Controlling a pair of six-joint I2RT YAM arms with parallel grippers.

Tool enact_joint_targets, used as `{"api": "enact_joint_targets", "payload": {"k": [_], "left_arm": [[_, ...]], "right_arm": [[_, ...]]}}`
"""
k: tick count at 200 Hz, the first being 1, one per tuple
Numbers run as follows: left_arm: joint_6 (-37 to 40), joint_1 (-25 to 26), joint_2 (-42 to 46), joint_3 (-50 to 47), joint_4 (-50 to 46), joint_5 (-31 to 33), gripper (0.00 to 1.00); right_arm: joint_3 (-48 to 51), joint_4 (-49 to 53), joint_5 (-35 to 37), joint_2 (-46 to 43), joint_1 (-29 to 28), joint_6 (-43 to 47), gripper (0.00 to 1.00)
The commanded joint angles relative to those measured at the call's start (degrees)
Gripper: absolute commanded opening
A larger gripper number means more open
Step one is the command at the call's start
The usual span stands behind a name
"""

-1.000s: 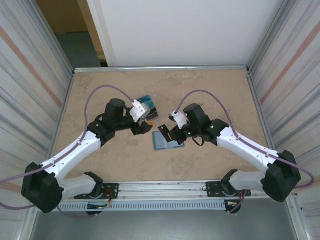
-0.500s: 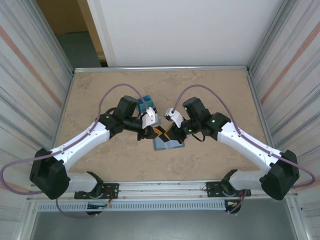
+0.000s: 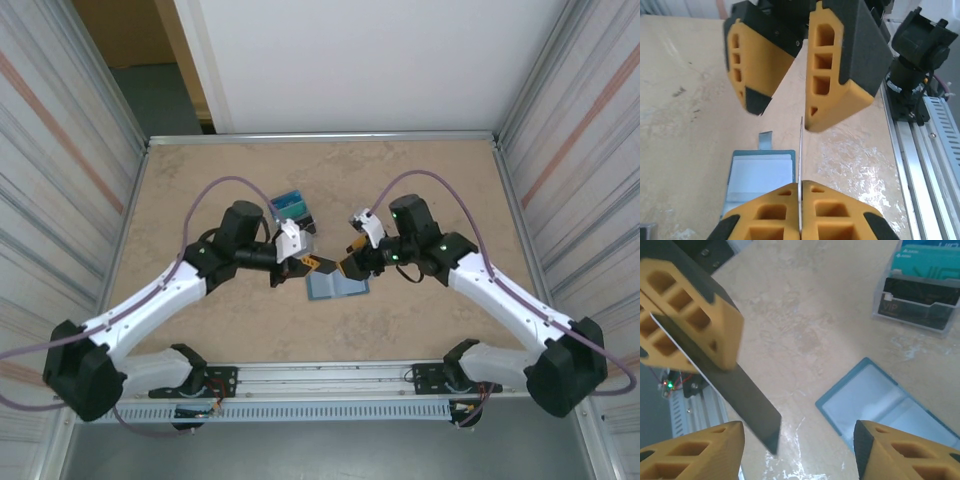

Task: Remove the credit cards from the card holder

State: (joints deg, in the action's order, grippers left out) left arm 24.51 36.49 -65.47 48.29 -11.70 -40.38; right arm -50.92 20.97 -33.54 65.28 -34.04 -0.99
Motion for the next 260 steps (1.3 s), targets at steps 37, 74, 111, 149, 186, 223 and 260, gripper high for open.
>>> {"api": "enact_joint_targets", "payload": {"k": [37,74,111,149,186,223,260], "left_arm": [[-30.81,-0.09,13.16,-11.47,25.18,10.98,0.0],[-40.65,-0.04,14.5,-13.87,31.13,9.57,0.0],[-45.35,0.04,12.86,-14.32,35.7,4.84,0.0],[-46.35,-0.01,11.77,-13.84,36.43,1.16,0.0],[-45.27,-0.02,11.77,-13.75,34.75,-0.76,0.0],[-44.53,-0.02,11.72,-13.67,33.25,-0.93,0.0],[-37.31,-0.19,12.08,-8.47,23.2,-0.12,0.44]], "right_arm": [[13.44,-30.24,-3.05,-10.64,0.21,-18.92,0.62],[13.46,-35.66,-4.39,-9.11,-1.97,-20.84,0.59],[11.64,-39.22,-5.76,-5.61,-4.03,-20.35,0.56],[9.08,-41.51,-7.67,-2.87,-4.57,-20.28,0.49],[8.11,-42.47,-8.13,-2.64,-4.8,-20.19,0.38],[6.83,-38.67,-8.13,-3.47,-5.15,-18.37,0.0],[5.07,-28.16,-5.74,-5.58,-5.86,-12.89,0.0]]}}
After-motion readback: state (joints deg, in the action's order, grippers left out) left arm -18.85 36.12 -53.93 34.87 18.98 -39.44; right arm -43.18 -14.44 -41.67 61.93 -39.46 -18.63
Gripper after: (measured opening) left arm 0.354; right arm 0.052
